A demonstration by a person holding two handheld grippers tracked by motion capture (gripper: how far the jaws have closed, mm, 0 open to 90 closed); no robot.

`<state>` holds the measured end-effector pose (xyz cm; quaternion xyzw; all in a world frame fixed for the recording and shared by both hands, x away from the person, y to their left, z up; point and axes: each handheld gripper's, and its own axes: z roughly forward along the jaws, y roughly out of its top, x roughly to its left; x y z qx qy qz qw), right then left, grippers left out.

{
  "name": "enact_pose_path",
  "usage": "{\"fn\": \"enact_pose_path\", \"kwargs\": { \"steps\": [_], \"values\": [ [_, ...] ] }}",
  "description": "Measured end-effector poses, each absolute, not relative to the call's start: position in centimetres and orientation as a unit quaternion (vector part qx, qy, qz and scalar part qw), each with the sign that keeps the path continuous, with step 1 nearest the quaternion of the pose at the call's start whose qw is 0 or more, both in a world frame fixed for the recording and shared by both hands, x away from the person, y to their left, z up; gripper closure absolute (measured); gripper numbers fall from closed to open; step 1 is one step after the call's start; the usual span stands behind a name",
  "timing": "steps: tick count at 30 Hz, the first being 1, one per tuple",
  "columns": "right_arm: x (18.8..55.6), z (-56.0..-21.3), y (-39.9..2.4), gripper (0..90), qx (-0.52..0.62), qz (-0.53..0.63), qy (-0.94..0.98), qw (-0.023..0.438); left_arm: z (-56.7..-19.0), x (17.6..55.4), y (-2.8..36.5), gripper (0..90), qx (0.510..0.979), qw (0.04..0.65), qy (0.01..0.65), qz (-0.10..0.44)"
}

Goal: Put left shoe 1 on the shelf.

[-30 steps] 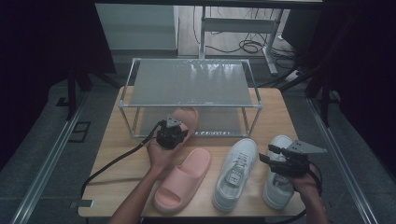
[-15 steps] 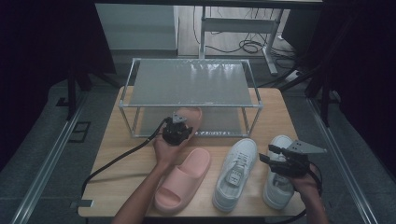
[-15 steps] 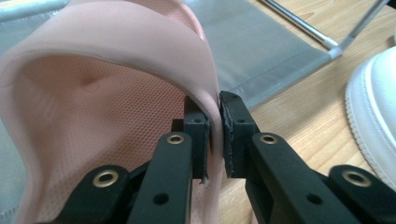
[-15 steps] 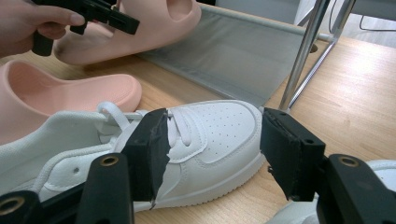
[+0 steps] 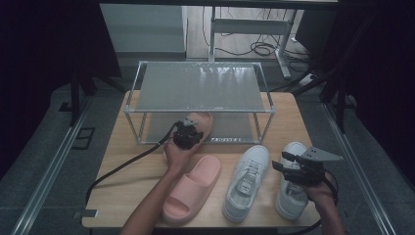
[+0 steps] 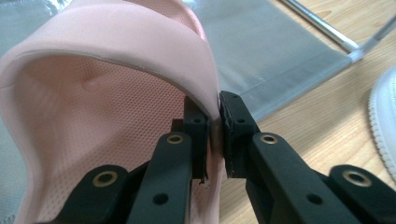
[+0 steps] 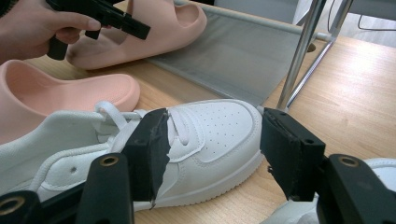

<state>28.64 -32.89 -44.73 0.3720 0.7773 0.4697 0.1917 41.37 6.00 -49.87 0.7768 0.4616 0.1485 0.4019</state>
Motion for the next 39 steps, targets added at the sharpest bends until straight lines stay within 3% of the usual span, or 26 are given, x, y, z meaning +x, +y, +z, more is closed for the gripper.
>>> {"fn": "enact_pose_path", "kwargs": {
  "steps": [6, 12, 18, 23, 33, 39],
  "values": [
    [28.6, -44.7, -32.9, 42.6, 0.372, 0.471, 0.777, 0.192, -50.4, 41.6, 6.0, 79.0, 0.782, 0.391, 0.458, 0.158],
    [28.5, -44.6, -33.0, 42.6, 0.371, 0.471, 0.776, 0.194, -49.9, 40.9, 6.3, 61.3, 0.792, 0.385, 0.452, 0.142],
    [28.4, -44.4, -33.1, 42.6, 0.371, 0.473, 0.775, 0.194, -49.1, 39.7, 7.0, 56.7, 0.790, 0.393, 0.449, 0.139],
    [28.5, -44.4, -33.1, 42.6, 0.372, 0.473, 0.774, 0.196, -48.8, 38.6, 8.7, 60.9, 0.780, 0.411, 0.454, 0.132],
    [28.4, -44.4, -33.0, 42.6, 0.370, 0.473, 0.775, 0.196, -48.2, 34.8, 13.1, 84.2, 0.771, 0.428, 0.448, 0.145],
    [28.4, -44.4, -32.8, 42.6, 0.369, 0.472, 0.777, 0.195, -47.8, 32.8, 15.2, 89.4, 0.782, 0.423, 0.434, 0.146]
  ]
}}
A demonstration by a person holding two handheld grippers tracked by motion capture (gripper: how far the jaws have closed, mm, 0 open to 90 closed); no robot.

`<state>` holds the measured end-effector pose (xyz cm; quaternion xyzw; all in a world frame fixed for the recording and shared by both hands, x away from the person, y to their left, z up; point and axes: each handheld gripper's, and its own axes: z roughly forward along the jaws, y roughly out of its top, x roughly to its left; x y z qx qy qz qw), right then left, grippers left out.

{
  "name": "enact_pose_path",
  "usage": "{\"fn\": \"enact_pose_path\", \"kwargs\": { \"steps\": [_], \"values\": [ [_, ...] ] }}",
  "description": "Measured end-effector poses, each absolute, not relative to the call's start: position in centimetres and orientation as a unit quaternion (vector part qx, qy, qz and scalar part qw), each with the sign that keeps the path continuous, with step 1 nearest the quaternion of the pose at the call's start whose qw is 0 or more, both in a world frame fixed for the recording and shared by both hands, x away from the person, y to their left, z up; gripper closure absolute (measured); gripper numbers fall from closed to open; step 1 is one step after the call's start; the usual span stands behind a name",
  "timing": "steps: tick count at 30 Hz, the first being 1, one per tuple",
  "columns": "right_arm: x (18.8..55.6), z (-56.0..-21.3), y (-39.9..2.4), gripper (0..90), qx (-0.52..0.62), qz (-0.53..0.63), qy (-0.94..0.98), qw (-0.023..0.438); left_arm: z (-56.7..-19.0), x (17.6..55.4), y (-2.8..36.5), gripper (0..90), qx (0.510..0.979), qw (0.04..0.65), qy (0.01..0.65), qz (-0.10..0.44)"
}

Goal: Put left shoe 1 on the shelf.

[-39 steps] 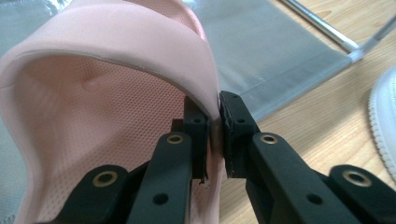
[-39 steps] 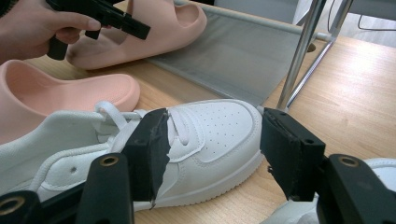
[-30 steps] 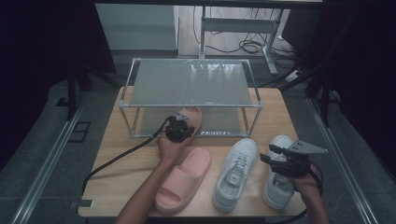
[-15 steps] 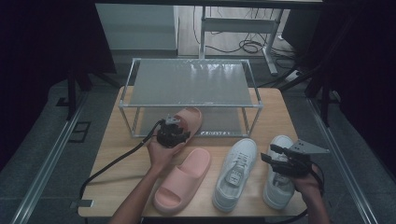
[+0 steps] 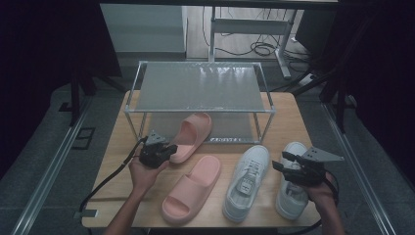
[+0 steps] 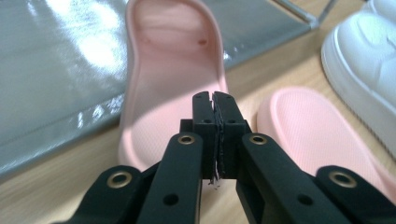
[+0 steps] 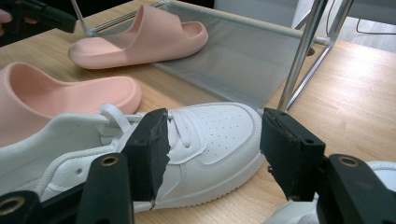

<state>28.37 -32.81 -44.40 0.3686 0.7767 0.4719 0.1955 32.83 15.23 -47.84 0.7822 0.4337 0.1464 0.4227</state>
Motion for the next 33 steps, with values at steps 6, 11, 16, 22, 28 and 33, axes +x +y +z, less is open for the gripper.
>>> {"fn": "enact_pose_path", "kwargs": {
  "steps": [6, 11, 16, 22, 28, 33],
  "values": [
    [28.4, -44.4, -32.9, 42.6, 0.369, 0.473, 0.776, 0.197, -48.4, 31.3, 16.9, 90.0, 0.796, 0.404, 0.428, 0.144],
    [28.3, -44.4, -32.8, 42.6, 0.369, 0.473, 0.776, 0.196, -49.1, 30.6, 17.8, 90.0, 0.809, 0.382, 0.423, 0.142],
    [28.4, -44.5, -32.8, 42.6, 0.370, 0.472, 0.777, 0.194, -49.6, 30.4, 18.1, 90.0, 0.818, 0.367, 0.419, 0.145],
    [28.4, -44.5, -32.6, 42.6, 0.368, 0.471, 0.778, 0.193, -50.4, 31.3, 17.6, 90.0, 0.825, 0.352, 0.419, 0.138],
    [28.4, -44.6, -32.7, 42.6, 0.370, 0.472, 0.777, 0.194, -51.1, 32.2, 17.1, 90.0, 0.828, 0.350, 0.418, 0.130],
    [28.4, -44.5, -32.8, 42.7, 0.369, 0.471, 0.777, 0.193, -51.0, 32.7, 16.9, 90.0, 0.827, 0.353, 0.418, 0.128]
  ]
}}
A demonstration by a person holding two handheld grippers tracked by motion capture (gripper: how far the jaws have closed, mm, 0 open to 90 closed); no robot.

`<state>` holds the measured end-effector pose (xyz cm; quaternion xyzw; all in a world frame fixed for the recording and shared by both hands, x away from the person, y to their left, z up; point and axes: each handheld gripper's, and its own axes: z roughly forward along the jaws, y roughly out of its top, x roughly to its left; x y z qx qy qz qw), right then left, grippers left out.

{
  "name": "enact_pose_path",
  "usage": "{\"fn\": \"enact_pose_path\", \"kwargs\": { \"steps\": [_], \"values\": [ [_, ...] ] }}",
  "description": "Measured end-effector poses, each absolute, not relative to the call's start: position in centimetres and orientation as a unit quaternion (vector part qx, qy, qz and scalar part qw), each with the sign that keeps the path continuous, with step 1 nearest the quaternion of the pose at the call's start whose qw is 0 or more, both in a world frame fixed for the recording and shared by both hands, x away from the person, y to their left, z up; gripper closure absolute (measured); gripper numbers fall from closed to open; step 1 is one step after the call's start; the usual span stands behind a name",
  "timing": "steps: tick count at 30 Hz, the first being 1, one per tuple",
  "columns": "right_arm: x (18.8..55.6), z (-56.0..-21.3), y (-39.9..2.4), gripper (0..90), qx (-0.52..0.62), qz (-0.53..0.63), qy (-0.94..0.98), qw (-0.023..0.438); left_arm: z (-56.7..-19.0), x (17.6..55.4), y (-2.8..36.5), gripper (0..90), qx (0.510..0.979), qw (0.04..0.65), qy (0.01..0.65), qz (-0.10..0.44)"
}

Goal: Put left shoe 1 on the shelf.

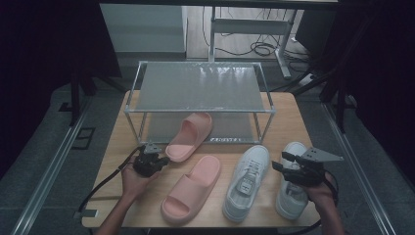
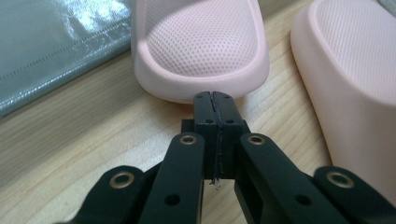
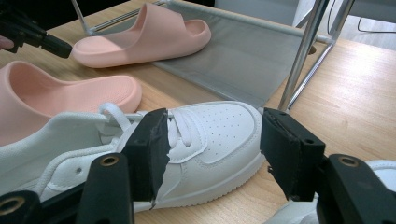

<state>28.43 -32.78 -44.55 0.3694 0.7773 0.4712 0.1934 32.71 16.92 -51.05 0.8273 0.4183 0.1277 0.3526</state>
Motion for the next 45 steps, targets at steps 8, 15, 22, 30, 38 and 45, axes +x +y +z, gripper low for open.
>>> {"fn": "enact_pose_path", "kwargs": {
  "steps": [8, 15, 22, 30, 38, 45],
  "values": [
    [28.5, -44.6, -32.7, 42.7, 0.370, 0.471, 0.777, 0.193, -51.3, 33.8, 16.4, 90.0, 0.828, 0.357, 0.415, 0.122],
    [28.5, -44.6, -32.7, 42.6, 0.370, 0.471, 0.777, 0.194, -51.1, 34.8, 14.7, 90.0, 0.842, 0.345, 0.396, 0.127],
    [28.4, -44.6, -32.9, 42.6, 0.371, 0.471, 0.776, 0.194, -51.2, 36.0, 13.2, 89.8, 0.844, 0.348, 0.389, 0.125],
    [28.4, -44.5, -33.0, 42.7, 0.372, 0.472, 0.775, 0.195, -51.2, 37.5, 11.1, 89.7, 0.849, 0.345, 0.380, 0.125],
    [28.4, -44.4, -33.1, 42.7, 0.372, 0.472, 0.775, 0.195, -51.3, 38.7, 9.6, 89.5, 0.852, 0.345, 0.374, 0.122],
    [28.4, -44.4, -33.2, 42.6, 0.372, 0.473, 0.774, 0.196, -51.4, 39.6, 8.8, 89.5, 0.852, 0.348, 0.373, 0.118]
  ]
}}
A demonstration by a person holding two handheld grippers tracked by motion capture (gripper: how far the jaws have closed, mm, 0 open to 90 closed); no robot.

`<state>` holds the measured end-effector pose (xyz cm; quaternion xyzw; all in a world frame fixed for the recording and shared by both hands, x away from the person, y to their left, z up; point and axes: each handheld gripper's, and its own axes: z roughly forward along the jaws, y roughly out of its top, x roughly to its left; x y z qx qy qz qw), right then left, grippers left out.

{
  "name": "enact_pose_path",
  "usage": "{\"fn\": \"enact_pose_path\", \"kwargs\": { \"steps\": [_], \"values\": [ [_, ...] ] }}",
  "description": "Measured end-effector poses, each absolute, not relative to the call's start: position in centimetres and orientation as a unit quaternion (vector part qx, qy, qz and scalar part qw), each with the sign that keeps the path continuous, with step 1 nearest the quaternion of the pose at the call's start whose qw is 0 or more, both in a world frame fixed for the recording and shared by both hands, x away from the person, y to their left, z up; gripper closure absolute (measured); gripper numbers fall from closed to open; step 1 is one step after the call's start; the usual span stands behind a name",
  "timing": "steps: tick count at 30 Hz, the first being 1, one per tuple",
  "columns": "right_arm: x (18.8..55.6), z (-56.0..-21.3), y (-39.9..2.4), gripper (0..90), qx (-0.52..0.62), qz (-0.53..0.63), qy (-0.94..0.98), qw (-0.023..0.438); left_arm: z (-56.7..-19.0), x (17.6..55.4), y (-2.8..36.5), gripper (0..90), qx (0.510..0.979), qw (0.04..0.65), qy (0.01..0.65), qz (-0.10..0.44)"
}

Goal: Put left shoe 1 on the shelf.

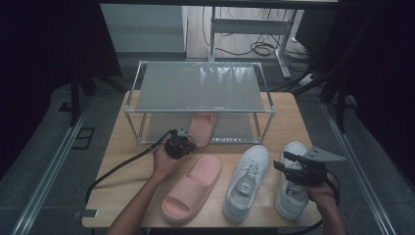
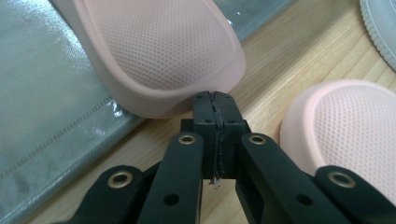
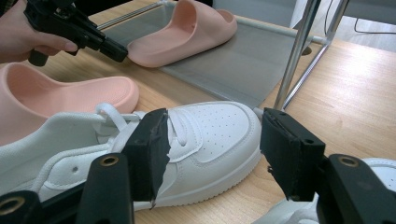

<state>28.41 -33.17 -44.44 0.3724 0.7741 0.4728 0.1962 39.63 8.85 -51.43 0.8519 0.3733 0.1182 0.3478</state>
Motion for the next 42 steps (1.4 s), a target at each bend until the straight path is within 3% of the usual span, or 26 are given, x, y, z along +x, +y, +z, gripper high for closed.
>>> {"fn": "enact_pose_path", "kwargs": {
  "steps": [42],
  "values": [
    [28.5, -44.5, -33.3, 42.7, 0.374, 0.472, 0.774, 0.196, -52.6, 42.1, 7.2, 88.8, 0.824, 0.389, 0.404, 0.081]
  ]
}}
